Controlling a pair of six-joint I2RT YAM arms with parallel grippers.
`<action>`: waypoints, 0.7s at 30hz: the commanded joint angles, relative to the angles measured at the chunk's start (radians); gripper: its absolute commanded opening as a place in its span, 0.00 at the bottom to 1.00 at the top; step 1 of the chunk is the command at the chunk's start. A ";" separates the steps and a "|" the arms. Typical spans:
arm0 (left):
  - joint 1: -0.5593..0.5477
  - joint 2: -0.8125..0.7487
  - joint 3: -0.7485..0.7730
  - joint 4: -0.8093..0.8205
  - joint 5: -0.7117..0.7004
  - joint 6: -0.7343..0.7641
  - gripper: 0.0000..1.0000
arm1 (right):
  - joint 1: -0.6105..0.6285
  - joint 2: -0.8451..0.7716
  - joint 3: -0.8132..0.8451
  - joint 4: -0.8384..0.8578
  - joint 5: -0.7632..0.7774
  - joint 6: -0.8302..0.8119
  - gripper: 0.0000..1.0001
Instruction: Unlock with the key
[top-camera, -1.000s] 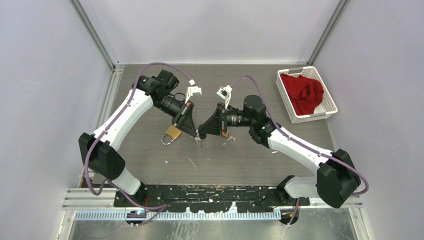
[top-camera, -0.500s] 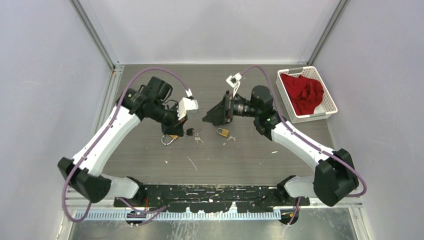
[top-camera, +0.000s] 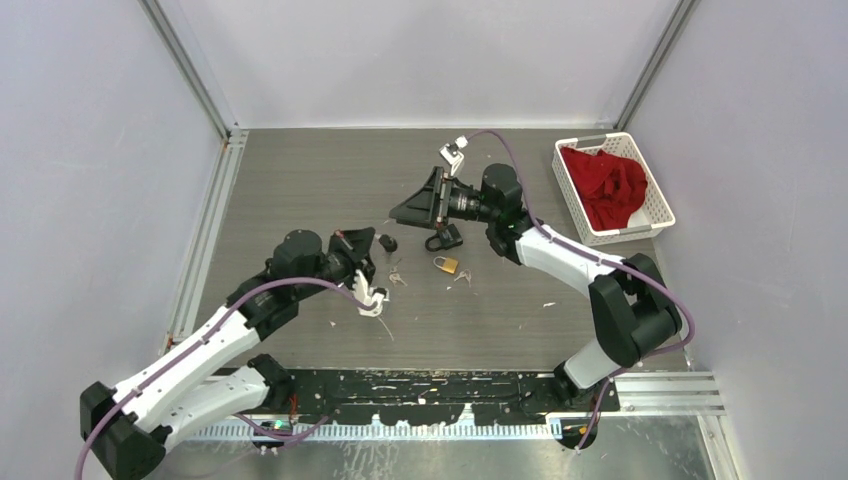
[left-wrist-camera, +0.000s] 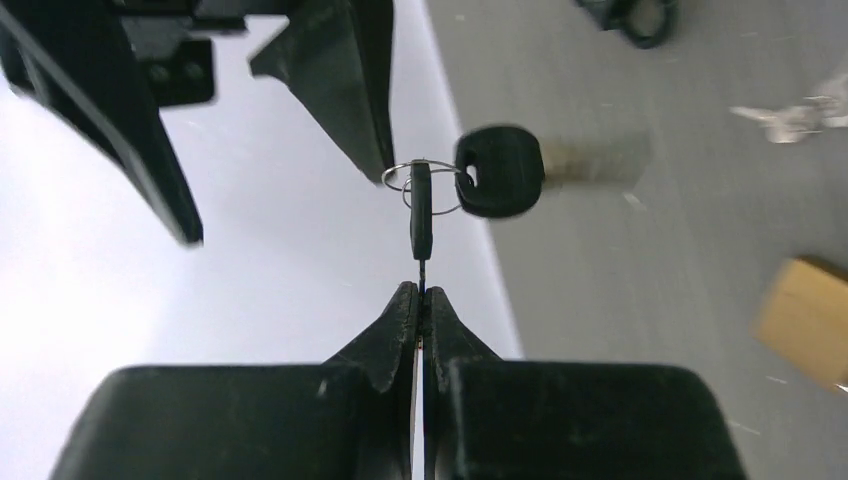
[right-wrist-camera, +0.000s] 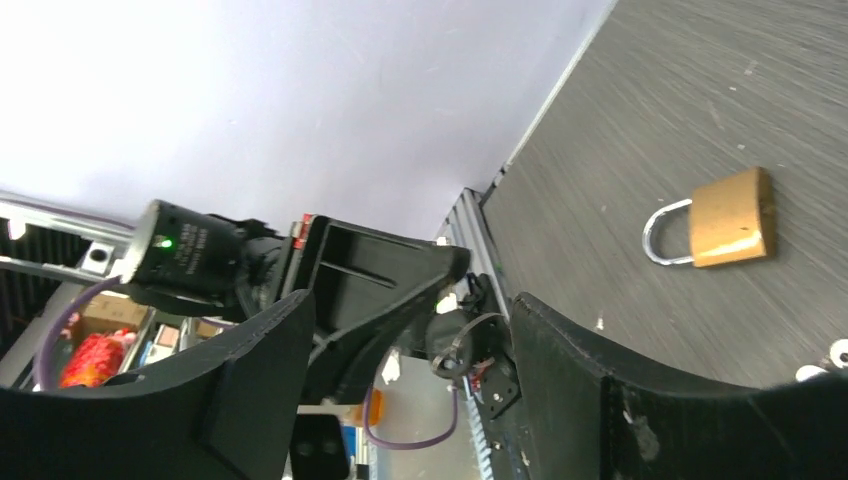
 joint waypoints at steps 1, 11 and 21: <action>-0.003 0.018 -0.036 0.539 0.066 0.224 0.00 | 0.024 -0.029 -0.004 0.155 0.005 0.072 0.74; -0.003 0.024 -0.059 0.631 0.049 0.245 0.00 | 0.037 0.009 -0.106 0.441 0.011 0.238 0.54; -0.004 -0.017 -0.100 0.580 0.048 0.282 0.00 | 0.004 0.007 -0.062 0.390 -0.056 0.175 0.77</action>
